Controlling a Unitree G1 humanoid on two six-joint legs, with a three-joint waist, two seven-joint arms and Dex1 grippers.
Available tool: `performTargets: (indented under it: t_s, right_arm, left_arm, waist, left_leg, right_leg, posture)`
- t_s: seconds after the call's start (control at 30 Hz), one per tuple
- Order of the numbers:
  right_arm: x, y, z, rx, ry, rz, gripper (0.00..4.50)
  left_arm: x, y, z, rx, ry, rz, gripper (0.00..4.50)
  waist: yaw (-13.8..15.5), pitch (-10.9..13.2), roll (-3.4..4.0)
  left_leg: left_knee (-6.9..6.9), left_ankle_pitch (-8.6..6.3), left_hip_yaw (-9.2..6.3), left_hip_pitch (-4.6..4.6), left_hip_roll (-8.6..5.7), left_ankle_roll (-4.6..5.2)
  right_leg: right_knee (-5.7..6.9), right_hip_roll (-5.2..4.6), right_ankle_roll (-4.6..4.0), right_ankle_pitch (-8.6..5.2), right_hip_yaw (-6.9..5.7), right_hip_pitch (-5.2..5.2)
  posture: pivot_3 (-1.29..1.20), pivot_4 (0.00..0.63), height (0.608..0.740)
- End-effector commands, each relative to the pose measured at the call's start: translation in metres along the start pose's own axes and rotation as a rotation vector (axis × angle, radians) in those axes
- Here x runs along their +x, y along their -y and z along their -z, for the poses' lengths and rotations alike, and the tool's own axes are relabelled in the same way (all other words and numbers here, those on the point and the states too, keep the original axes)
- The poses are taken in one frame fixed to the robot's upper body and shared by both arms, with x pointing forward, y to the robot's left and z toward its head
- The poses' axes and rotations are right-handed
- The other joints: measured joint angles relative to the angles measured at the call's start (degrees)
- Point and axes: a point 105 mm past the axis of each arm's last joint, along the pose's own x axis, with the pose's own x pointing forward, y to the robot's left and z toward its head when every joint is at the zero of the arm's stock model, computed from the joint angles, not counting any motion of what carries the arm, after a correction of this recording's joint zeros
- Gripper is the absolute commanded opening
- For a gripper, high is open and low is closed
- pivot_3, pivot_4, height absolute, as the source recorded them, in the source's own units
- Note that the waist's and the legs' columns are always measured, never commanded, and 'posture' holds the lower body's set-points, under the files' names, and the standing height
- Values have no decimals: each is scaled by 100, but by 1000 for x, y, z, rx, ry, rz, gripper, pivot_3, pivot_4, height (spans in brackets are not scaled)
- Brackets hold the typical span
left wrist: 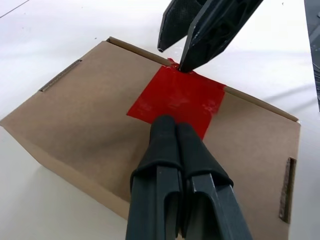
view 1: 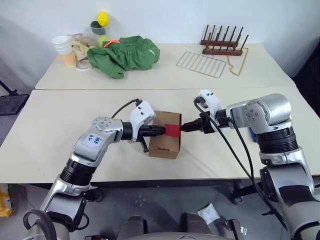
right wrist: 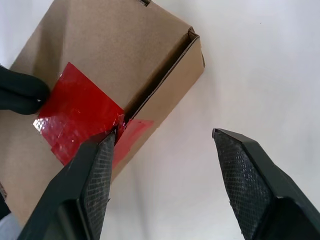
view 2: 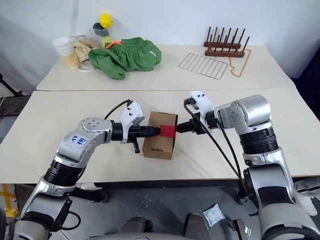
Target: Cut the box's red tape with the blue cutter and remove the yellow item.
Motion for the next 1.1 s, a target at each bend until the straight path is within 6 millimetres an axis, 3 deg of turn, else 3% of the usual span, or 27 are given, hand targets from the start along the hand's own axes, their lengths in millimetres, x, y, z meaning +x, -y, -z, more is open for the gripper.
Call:
performTargets:
  t_s: [0.03, 0.6, 0.8, 1.1]
  right_arm:
    - [1, 37, 38, 79, -149, 175, 3181]
    - [-10, 51, 46, 70, -181, 213, 3181]
    - [-14, 46, 30, 78, -105, 184, 3181]
    - [-44, 46, 6, 68, 13, 126, 3181]
  left_arm:
    - [1, 2, 29, -66, -103, 4, 0]
    - [1, 4, 28, -70, -99, 7, 0]
    - [2, 4, 26, -61, -90, 6, 0]
    - [-3, 3, 17, -26, -65, 4, 0]
  waist:
    - [28, -2, 0]
    - [54, -19, 11]
    - [55, -19, 11]
    - [62, -2, 34]
  left_leg:
    - [0, 0, 1, -1, 0, 0]
    - [-8, -3, 26, -9, 8, 6]
    - [-5, -4, 29, -11, 8, 7]
    - [-6, -4, 35, -21, 8, 7]
  right_leg:
    - [-4, 0, 0, 0, 0, 0]
    - [-40, 7, -2, -1, 5, -5]
    - [-46, 7, -2, -1, 6, -4]
    - [-54, 6, -2, -1, 7, -12]
  posture:
    - [0, 150, 740]
    - [0, 150, 740]
    - [0, 150, 740]
    - [0, 150, 740]
